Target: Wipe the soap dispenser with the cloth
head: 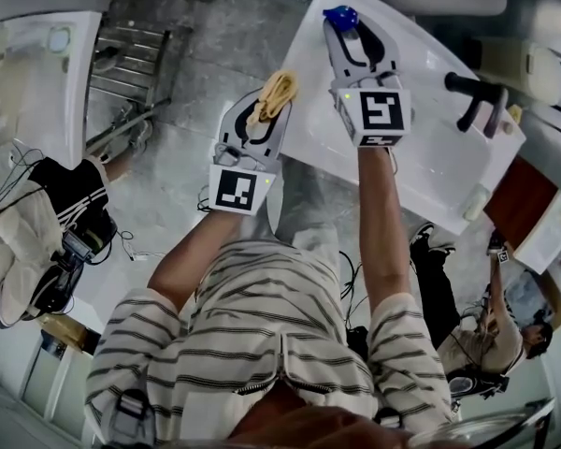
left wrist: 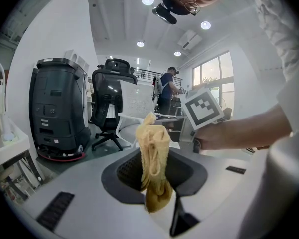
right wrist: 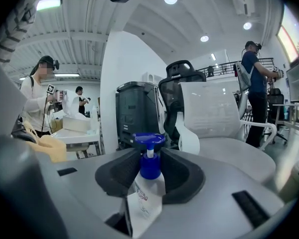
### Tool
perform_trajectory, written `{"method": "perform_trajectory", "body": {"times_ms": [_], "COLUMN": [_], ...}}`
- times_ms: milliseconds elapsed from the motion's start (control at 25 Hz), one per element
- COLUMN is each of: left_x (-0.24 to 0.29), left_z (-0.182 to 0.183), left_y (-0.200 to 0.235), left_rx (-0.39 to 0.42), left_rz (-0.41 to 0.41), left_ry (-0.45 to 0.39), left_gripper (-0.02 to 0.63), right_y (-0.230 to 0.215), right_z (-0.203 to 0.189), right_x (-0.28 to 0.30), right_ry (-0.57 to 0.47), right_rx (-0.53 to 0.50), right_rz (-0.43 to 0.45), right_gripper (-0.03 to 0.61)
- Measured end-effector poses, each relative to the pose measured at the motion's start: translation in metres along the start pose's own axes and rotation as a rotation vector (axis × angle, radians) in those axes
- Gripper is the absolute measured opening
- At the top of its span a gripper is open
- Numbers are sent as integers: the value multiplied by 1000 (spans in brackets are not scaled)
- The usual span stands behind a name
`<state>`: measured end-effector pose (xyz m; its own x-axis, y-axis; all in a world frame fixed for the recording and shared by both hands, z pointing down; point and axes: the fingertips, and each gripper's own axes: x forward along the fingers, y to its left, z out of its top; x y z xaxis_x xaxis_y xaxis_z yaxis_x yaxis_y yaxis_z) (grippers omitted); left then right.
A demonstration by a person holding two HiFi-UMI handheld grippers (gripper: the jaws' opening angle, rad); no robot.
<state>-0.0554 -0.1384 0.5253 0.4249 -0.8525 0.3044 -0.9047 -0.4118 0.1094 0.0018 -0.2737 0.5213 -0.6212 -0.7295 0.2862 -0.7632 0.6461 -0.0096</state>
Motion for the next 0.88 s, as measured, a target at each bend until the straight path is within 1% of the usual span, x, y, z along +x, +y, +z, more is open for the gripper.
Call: {"method": "perform_trajectory", "body": {"times_ms": [160,400,600,720,880], "left_x": [-2,-4,-12,-18,-24], "left_z": [1,16,39,50,74], "left_y": [-4,-12,-14,-18,-30], "left_rx": [4,28,34,34,32], "left_rz": [-6,-26,-44,-47,-47], "left_ry": [-2,-23,-61,-67,-81], "left_gripper": [97,97,97,97,97], "right_y": [-4,1,11,18,29], "right_z": [13,34,56,70,93], "right_x": [-10,-31,-51,-68,-100], "right_ry": [-24,-31,-30,-40,-63], "right_rx": [30,54,73,92,83], "right_rz": [-1,46,55,59,62], "right_gripper": [124,124,123,123,123]}}
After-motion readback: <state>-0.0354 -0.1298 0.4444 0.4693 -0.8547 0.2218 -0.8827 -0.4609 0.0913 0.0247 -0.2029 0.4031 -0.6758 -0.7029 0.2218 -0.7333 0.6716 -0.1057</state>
